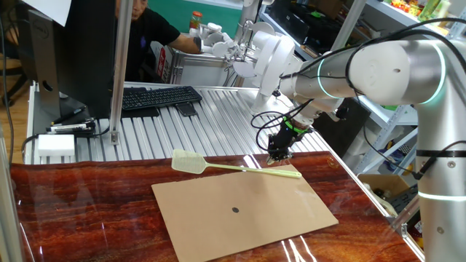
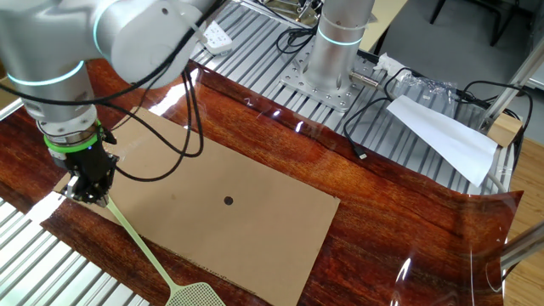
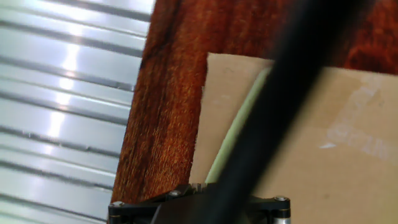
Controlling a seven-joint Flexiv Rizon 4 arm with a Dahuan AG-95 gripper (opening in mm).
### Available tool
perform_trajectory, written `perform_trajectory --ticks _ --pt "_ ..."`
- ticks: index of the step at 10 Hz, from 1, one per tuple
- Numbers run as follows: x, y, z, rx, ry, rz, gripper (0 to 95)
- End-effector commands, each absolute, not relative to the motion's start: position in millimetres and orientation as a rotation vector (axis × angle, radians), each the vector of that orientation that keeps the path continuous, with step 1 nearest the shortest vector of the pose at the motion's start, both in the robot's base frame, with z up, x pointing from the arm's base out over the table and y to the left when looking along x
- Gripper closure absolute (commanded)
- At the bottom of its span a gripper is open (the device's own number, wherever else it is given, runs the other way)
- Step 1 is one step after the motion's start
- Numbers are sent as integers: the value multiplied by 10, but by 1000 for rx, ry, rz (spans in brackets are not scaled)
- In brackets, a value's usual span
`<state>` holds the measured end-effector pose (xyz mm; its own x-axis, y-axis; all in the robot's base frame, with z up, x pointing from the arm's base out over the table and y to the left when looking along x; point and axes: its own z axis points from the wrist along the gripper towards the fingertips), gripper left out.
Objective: Swat with a flyswatter
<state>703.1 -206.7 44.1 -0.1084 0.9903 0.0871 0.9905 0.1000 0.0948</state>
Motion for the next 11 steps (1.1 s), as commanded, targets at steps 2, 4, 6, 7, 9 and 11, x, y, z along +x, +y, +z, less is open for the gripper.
perform_trajectory --ticks 2,4,6,7,9,11 --pt "7017 -2090 427 -2048 -2332 -114 950" --pt "7002 -2123 403 -2013 -2344 -44 950" --pt "7022 -2155 384 -2012 -2345 -15 950" --pt "7034 -2176 370 -2015 -2339 0 950" --pt "7036 -2221 314 -2019 -2340 5 950" --pt "7006 -2234 203 -2038 -2333 4 760"
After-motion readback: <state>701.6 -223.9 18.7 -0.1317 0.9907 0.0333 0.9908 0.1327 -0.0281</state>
